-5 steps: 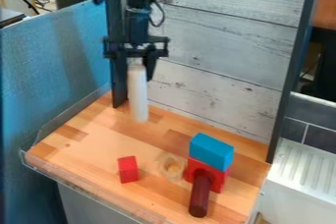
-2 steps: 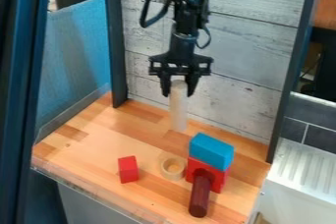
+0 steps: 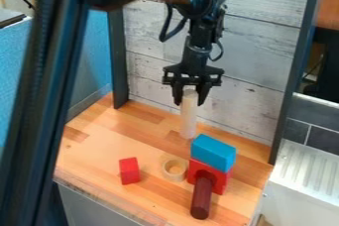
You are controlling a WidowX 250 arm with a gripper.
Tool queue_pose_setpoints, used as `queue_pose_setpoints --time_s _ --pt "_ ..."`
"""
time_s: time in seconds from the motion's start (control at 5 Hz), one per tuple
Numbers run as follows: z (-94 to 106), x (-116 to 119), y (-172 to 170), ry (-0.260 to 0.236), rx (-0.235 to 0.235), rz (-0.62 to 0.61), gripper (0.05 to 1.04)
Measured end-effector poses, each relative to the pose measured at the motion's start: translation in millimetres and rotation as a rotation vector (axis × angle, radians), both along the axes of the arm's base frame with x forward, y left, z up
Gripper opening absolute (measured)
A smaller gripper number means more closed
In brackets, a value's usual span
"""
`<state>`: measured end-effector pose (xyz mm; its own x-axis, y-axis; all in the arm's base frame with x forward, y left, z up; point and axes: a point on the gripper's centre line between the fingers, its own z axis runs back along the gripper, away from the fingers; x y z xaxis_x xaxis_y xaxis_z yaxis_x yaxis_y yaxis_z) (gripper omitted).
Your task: Put the cylinder to the right from the tower
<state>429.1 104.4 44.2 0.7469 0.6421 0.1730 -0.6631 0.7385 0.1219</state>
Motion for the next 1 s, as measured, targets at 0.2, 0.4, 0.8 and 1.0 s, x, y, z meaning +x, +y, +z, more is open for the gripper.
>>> queue_pose_setpoints --time_s 0.2,0.4,0.8,1.0 --pt "-10.3 5.6 1.5 0.032 -0.003 0.02 0.58" --pt "-14.4 9.3 1.3 0.023 0.002 0.015 0.58" --pt "-14.6 11.6 -3.9 0.018 0.016 -0.002 0.902" --pt "-20.6 10.0 -6.9 0.017 -0.001 -0.006 1.009"
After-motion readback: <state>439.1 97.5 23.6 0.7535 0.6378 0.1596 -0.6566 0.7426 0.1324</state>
